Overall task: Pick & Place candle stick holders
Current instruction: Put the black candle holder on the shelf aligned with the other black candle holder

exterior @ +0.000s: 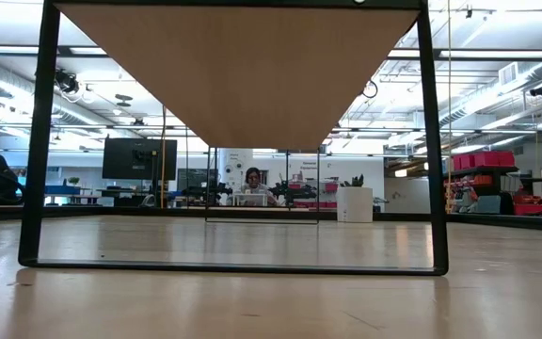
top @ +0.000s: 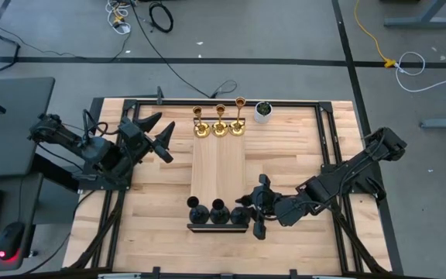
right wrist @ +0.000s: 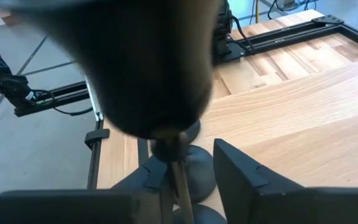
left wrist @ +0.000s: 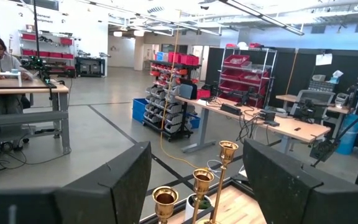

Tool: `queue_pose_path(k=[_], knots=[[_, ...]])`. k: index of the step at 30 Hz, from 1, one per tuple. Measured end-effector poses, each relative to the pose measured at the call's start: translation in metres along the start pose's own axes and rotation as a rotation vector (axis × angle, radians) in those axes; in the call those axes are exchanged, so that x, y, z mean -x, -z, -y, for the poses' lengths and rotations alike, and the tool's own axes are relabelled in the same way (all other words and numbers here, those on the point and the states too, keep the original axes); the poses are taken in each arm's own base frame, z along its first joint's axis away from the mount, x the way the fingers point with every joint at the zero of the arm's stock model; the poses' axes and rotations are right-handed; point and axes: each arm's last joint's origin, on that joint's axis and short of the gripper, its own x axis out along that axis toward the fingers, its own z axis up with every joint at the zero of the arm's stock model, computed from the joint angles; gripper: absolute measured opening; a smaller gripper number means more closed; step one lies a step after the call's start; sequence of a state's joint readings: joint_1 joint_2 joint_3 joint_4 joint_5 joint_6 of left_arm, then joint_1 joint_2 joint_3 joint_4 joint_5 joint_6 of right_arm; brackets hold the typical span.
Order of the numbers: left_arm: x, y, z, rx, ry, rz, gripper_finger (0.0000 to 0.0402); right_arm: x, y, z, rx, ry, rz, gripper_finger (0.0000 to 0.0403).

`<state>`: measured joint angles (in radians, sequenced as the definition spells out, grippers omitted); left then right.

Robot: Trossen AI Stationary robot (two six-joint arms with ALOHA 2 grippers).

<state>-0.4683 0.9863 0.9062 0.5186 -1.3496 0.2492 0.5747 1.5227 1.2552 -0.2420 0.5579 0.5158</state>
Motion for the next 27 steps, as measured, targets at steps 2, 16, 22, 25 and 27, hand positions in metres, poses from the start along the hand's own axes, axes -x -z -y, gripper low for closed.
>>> queue_pose_path(k=[2, 16, 22, 25, 27], knots=[[0.0, 0.0, 0.0, 0.0, 0.0, 0.0, 0.0252, 0.0, 0.0, 0.0, -0.003, 0.0, 0.0, 0.0118], [0.0, 0.0, 0.0, 0.0, 0.0, 0.0, 0.0252, 0.005, -0.004, 0.001, -0.036, -0.008, 0.013, 0.0223], [0.0, 0.0, 0.0, 0.0, 0.0, 0.0, 0.0252, 0.013, -0.009, 0.003, -0.044, -0.037, 0.013, 0.0223], [0.0, 0.0, 0.0, 0.0, 0.0, 0.0, 0.0252, 0.017, -0.012, 0.004, -0.047, -0.052, 0.011, 0.0216], [0.0, 0.0, 0.0, 0.0, 0.0, 0.0, 0.0252, 0.021, -0.013, 0.006, -0.045, -0.061, 0.001, 0.021]])
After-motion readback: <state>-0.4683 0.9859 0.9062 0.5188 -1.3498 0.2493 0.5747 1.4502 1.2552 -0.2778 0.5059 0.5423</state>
